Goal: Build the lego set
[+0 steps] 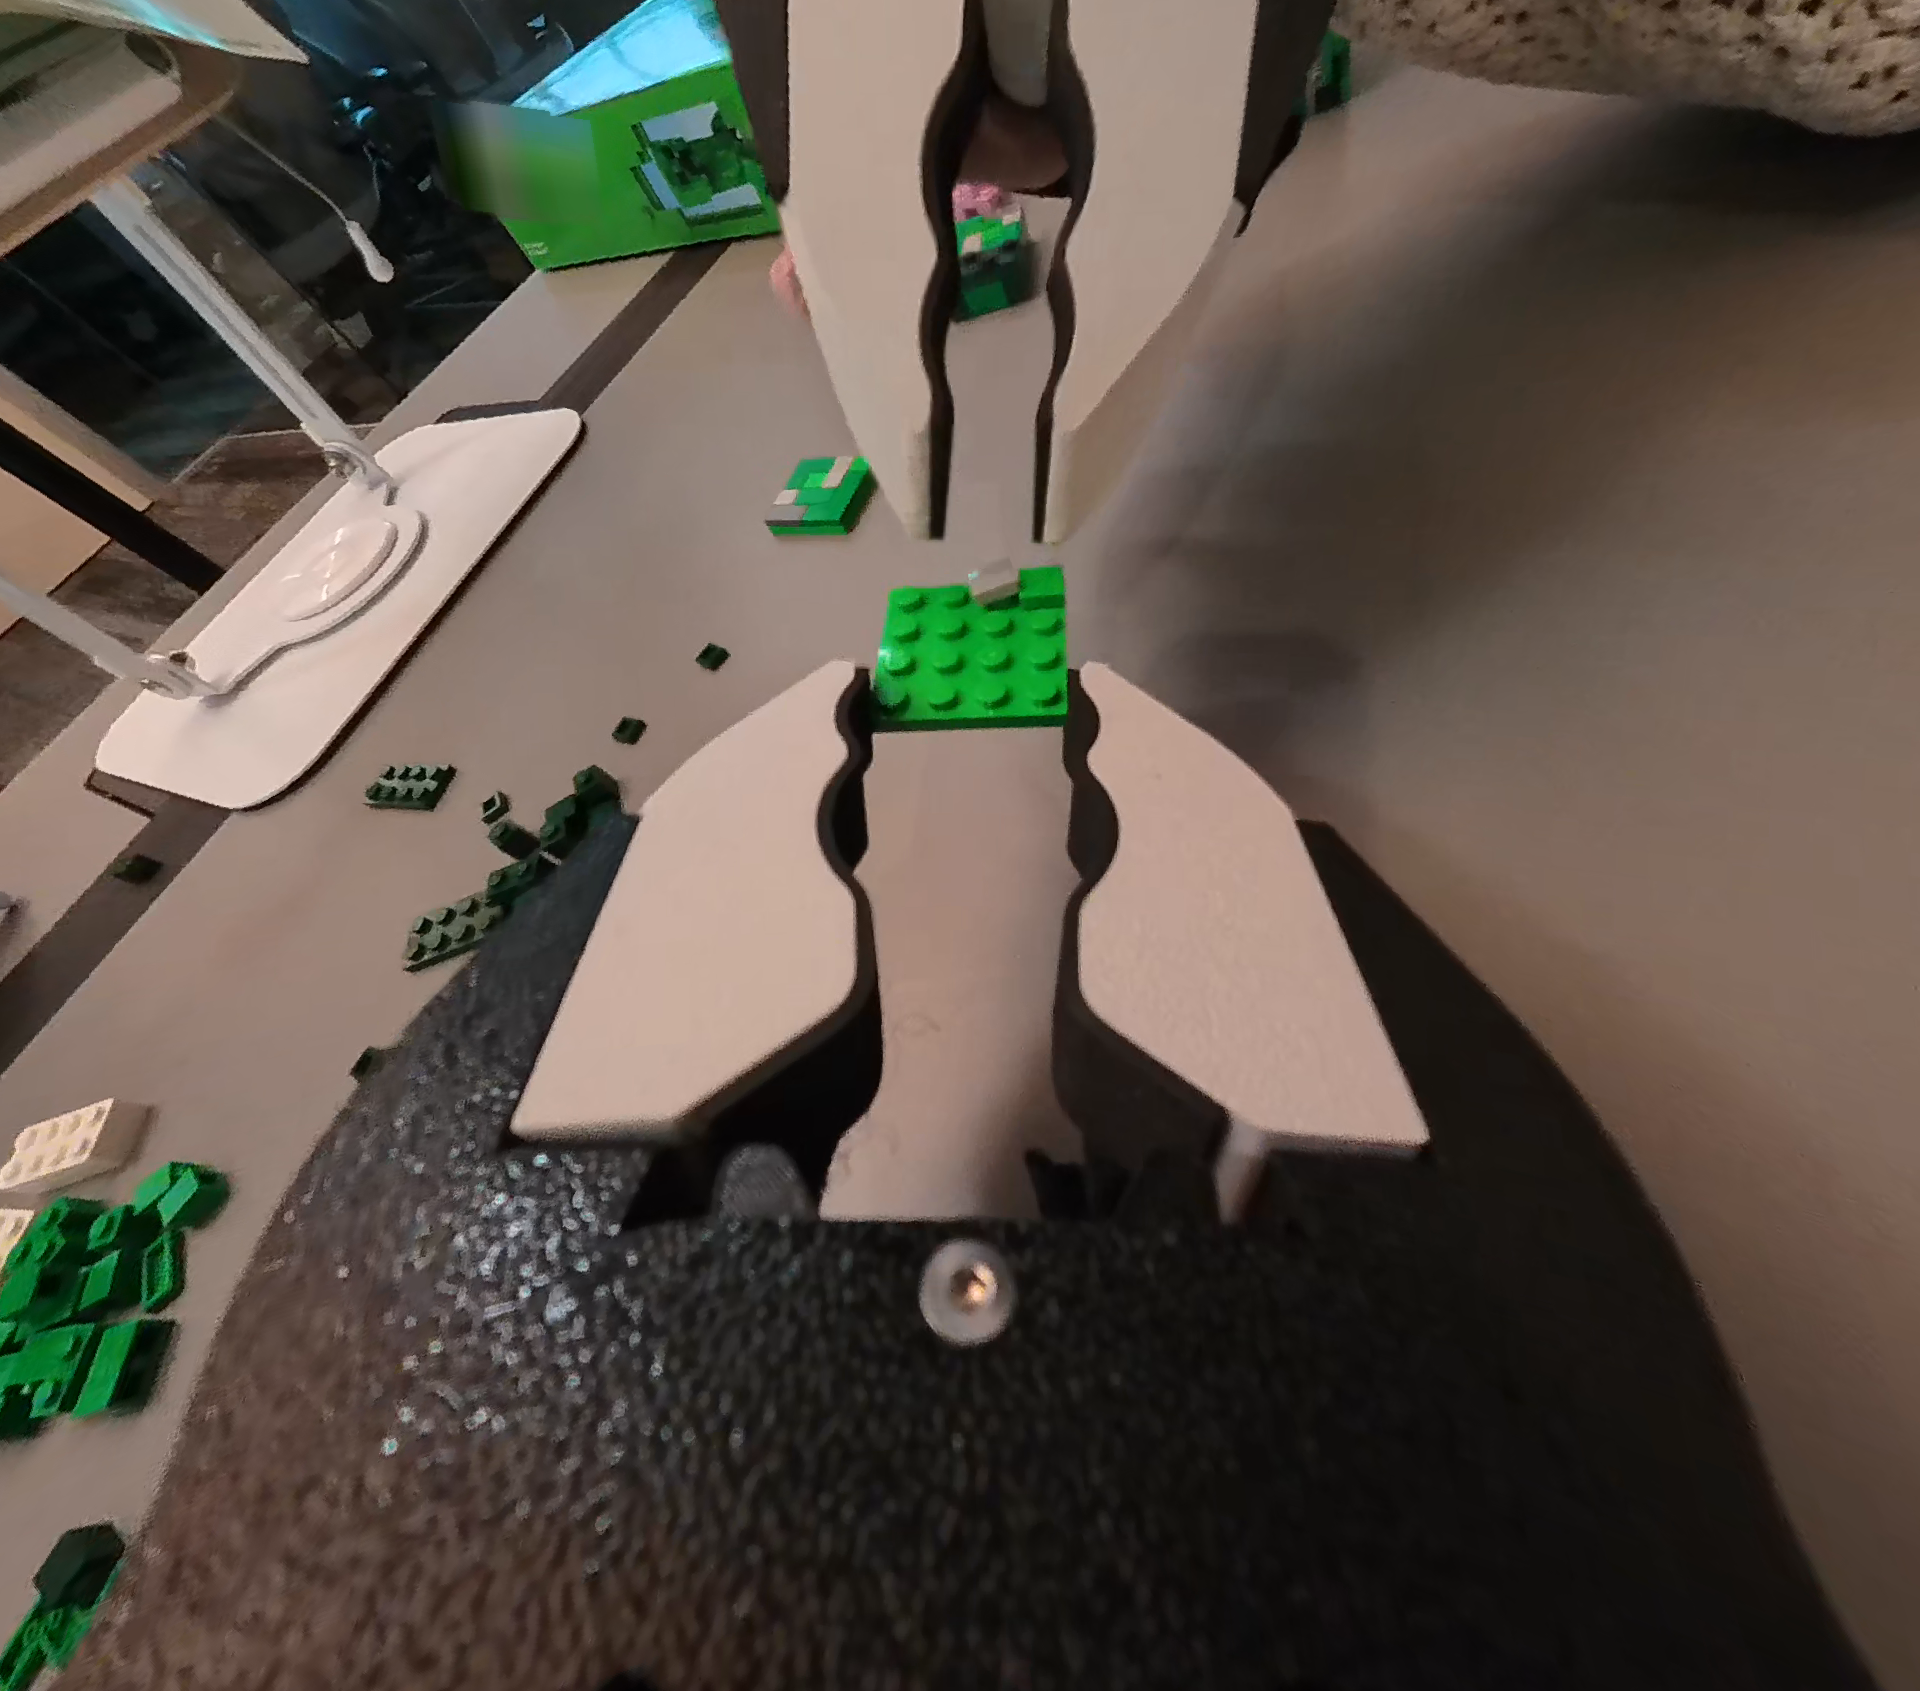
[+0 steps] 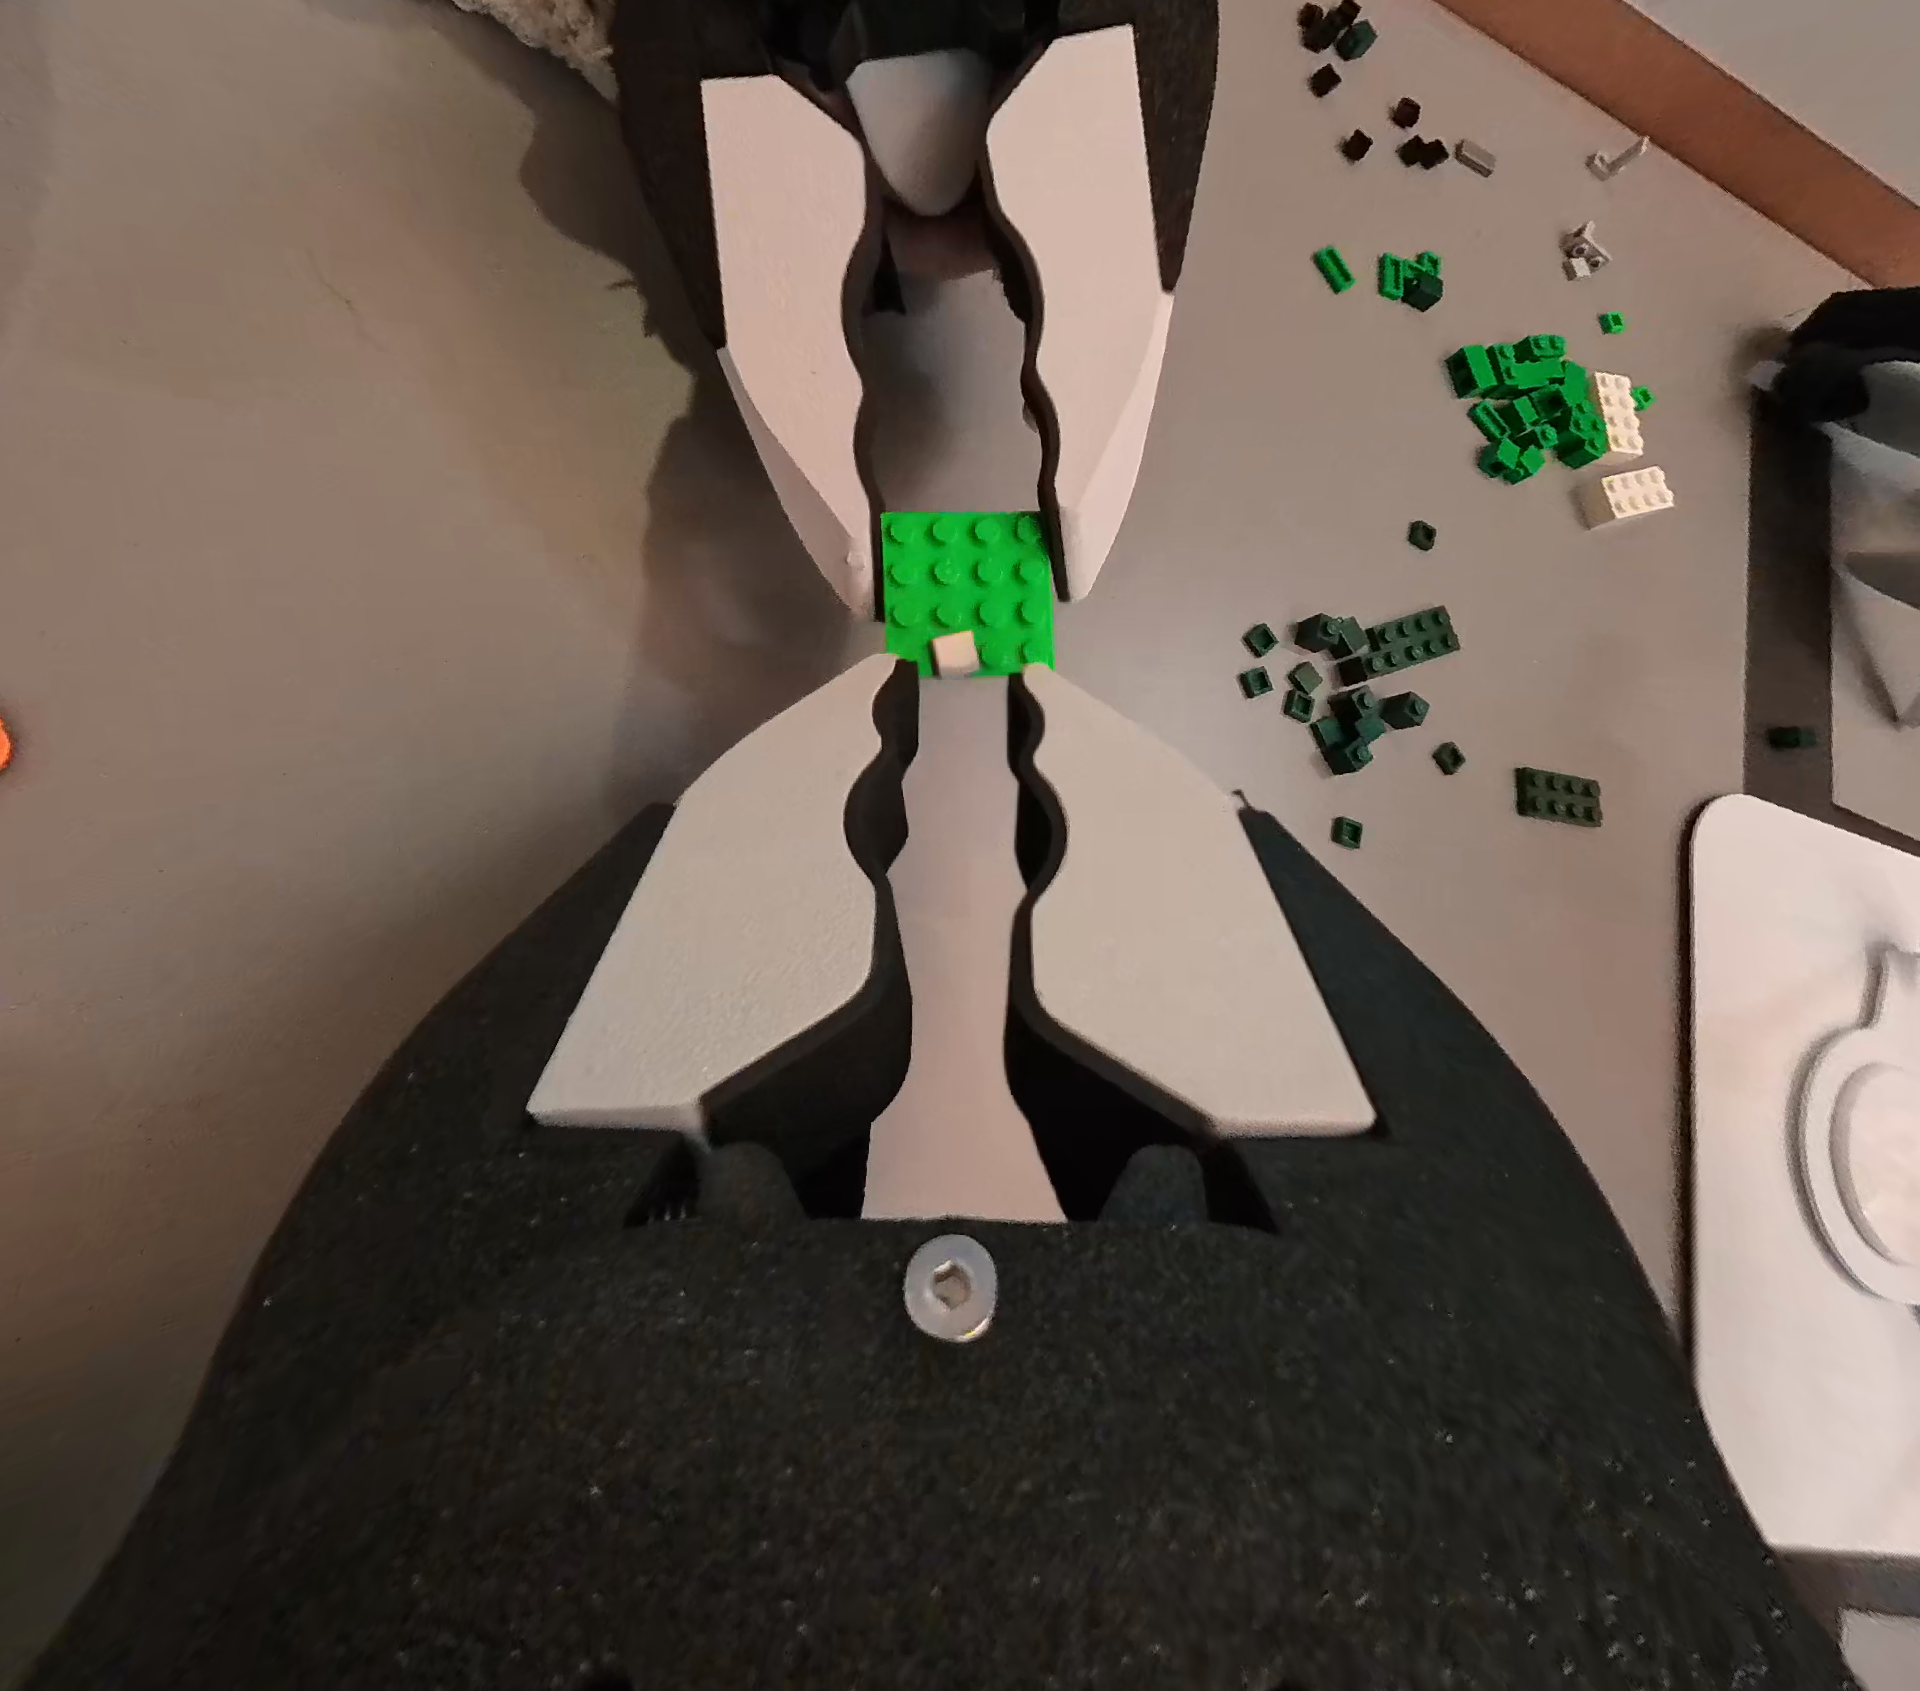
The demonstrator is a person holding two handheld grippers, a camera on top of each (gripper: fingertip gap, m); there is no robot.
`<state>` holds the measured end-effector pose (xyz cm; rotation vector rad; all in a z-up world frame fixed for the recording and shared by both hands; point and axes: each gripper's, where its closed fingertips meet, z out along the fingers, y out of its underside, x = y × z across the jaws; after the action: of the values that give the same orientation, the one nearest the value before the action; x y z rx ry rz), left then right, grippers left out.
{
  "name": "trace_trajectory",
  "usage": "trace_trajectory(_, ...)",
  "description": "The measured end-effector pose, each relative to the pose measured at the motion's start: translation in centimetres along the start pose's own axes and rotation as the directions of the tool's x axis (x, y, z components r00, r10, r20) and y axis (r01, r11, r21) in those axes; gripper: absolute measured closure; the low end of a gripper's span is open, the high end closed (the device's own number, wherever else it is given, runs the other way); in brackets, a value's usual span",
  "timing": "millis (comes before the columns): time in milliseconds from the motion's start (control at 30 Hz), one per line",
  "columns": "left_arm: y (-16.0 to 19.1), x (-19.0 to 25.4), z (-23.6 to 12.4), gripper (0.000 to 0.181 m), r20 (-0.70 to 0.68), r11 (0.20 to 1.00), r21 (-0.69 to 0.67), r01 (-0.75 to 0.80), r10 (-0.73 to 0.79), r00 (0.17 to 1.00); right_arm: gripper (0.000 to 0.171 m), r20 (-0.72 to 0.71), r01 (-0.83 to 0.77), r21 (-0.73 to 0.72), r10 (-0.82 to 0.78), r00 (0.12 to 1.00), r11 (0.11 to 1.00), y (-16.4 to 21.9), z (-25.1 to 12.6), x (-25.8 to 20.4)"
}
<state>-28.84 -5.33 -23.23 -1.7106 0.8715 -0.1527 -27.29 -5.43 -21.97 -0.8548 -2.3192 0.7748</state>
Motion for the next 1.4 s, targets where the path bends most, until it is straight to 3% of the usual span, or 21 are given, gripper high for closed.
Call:
trace_trajectory(200,0.2,-1.4,-0.2,0.145,0.072,0.998,-0.005,0.056,-0.056,0.996,0.143,-0.072,-0.016,0.059,0.02,0.997,0.998,-0.5,-0.9,1.1)
trace_trajectory(300,0.3,-1.8,-0.3,0.145,0.085,0.996,-0.004,0.088,-0.087,0.993,0.135,-0.19,0.017,0.156,0.013,0.982,0.988,-1.3,-1.1,1.8)
trace_trajectory(400,0.4,-2.2,-0.5,0.145,0.098,0.993,-0.001,0.116,-0.116,0.988,0.131,-0.401,0.135,0.267,-0.017,0.916,0.954,-2.1,-1.4,2.3)
trace_trajectory(500,0.5,-2.6,-0.5,0.145,0.116,0.989,0.0,0.146,-0.145,0.983,0.134,-0.571,0.283,0.175,-0.137,0.809,0.943,-1.2,-0.7,2.0)
trace_trajectory(700,0.4,-2.5,-0.4,0.145,0.102,0.982,0.014,0.19,-0.191,0.976,0.132,-0.672,0.402,-0.056,-0.332,0.661,0.914,0.0,1.1,2.3)
trace_trajectory(900,0.5,-2.1,-0.2,0.145,0.087,0.983,0.003,0.185,-0.184,0.979,0.147,-0.72,0.446,-0.2,-0.44,0.537,0.872,0.4,1.0,3.3)
trace_trajectory(1400,1.0,-1.9,0.2,0.145,0.087,0.982,-0.026,0.188,-0.185,0.979,0.161,-0.674,0.47,-0.346,-0.563,0.479,0.812,1.2,2.3,3.5)
